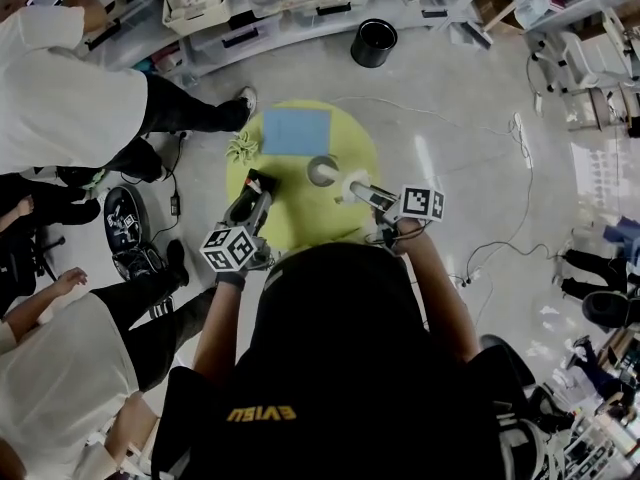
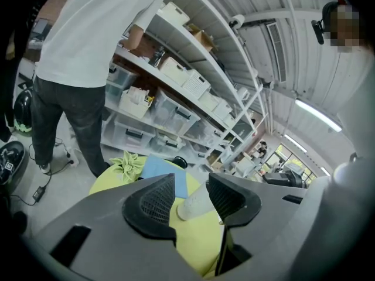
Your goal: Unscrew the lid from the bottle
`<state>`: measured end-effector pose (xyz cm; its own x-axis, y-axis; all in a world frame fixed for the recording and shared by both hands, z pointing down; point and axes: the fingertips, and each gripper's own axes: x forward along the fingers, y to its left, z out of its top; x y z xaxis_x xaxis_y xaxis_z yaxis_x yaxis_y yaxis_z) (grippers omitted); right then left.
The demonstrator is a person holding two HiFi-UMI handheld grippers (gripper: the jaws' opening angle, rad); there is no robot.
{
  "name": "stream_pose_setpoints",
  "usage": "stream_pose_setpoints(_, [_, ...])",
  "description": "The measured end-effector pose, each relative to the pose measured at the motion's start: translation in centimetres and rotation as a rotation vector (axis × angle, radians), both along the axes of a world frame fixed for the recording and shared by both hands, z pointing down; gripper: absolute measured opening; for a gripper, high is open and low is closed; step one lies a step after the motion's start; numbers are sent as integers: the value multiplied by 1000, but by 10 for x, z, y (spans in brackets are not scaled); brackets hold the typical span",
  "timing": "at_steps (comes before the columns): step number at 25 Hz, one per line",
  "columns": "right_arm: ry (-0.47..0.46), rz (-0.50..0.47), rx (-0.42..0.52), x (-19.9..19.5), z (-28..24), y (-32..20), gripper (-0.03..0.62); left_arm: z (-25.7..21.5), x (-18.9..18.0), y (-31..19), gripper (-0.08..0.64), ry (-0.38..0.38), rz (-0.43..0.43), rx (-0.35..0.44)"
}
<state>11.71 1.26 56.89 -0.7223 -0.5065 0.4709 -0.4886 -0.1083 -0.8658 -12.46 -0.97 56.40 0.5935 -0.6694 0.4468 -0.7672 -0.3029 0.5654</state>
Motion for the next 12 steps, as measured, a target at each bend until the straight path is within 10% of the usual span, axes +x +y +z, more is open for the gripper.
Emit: stream_pose_setpoints(12, [337,-272,144,-22,-16,-14,403,6,-6,12,189,-10,-12,-11])
